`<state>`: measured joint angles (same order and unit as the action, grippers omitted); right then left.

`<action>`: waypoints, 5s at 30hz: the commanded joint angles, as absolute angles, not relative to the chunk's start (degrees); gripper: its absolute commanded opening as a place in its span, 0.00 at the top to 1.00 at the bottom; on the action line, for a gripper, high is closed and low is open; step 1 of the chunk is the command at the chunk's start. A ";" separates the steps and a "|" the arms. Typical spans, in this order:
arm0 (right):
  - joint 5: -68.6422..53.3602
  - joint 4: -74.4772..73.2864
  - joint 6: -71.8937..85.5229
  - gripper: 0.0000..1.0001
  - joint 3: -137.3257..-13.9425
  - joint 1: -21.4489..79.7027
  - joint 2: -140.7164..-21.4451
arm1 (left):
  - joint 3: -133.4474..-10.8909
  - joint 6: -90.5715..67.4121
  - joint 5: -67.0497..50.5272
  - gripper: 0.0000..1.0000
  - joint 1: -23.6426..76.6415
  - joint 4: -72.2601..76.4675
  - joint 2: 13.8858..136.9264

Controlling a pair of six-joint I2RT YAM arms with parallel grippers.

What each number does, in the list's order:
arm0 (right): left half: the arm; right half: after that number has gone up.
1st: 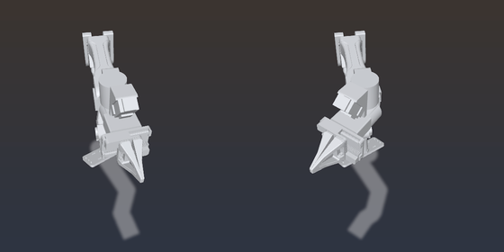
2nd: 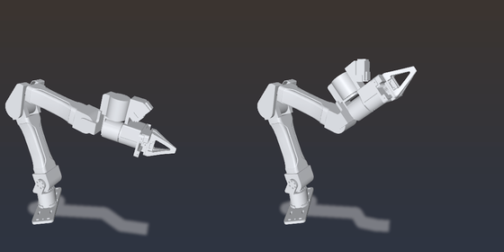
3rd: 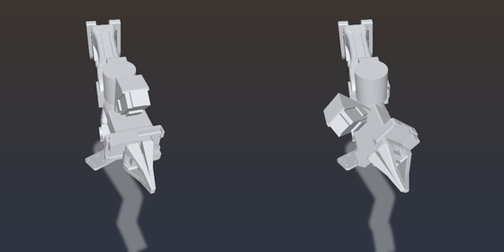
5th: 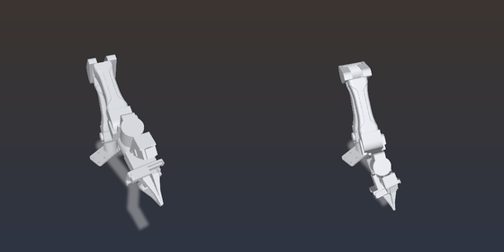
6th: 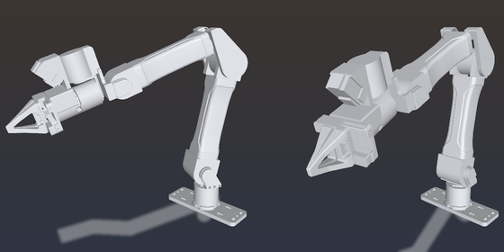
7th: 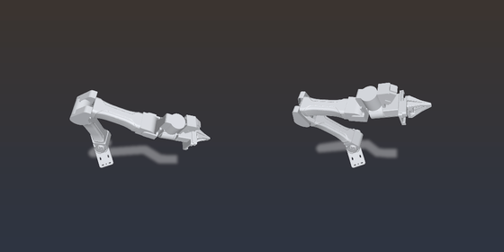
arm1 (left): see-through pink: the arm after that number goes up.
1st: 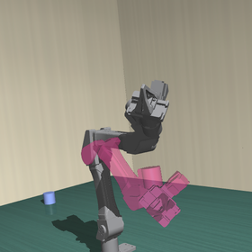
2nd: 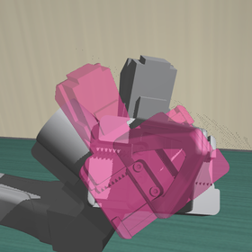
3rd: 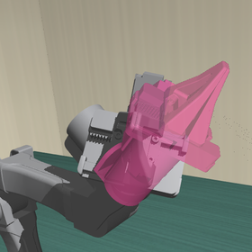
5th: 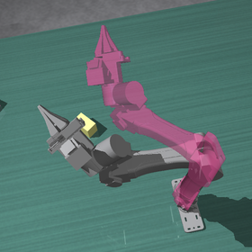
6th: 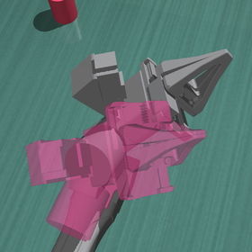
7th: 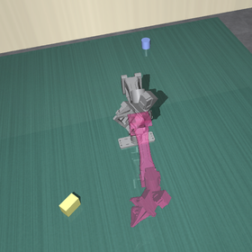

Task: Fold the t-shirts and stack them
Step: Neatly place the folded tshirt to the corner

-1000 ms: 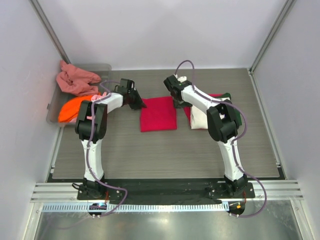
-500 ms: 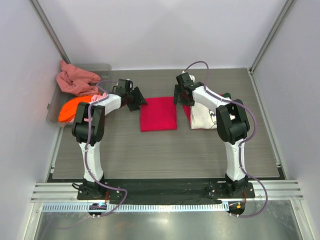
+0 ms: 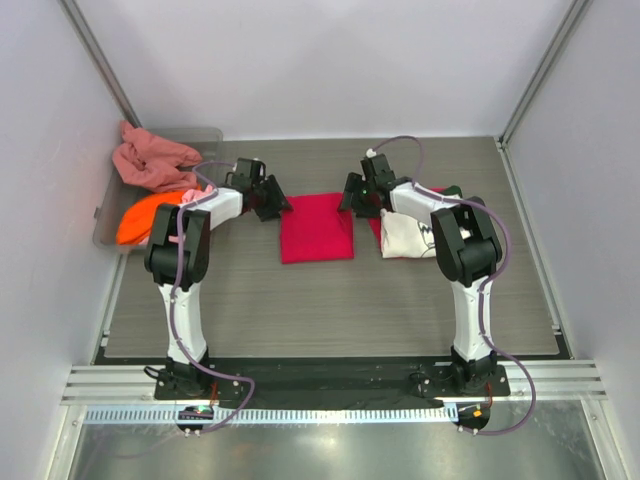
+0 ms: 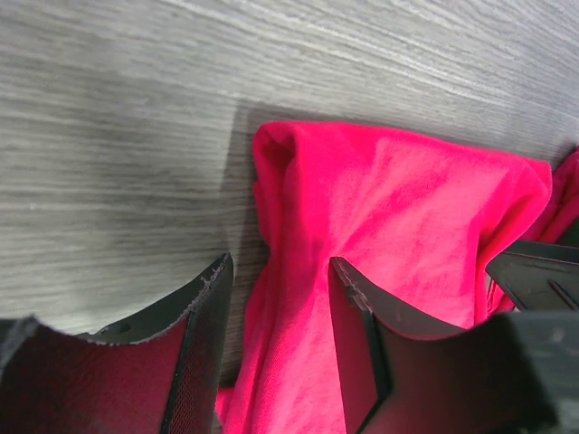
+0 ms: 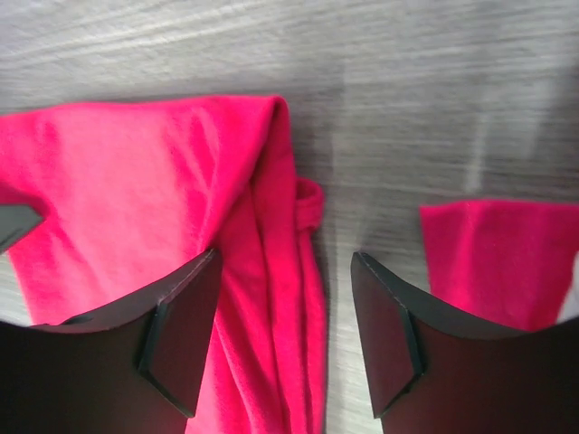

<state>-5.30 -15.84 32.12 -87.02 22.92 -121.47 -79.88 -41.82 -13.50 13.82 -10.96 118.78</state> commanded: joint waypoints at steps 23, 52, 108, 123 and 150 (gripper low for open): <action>-19.07 0.69 39.64 0.23 -79.10 17.84 -115.57 | -82.27 -41.04 -11.69 0.56 13.89 -14.15 120.67; -16.62 -8.70 33.14 0.99 -90.62 21.79 -124.82 | -88.43 -43.24 -11.96 1.00 14.76 -15.12 126.57; -1.32 -29.53 26.19 0.99 -67.32 -11.16 -69.16 | -90.52 -58.89 2.81 1.00 52.91 7.03 111.53; -6.23 -17.06 28.04 0.96 -68.81 -11.16 -87.07 | -98.17 -50.46 8.96 1.00 49.31 13.01 124.01; 0.98 -15.20 26.89 0.41 -68.56 -9.05 -82.45 | -109.79 -41.66 14.50 0.15 45.00 -4.74 124.39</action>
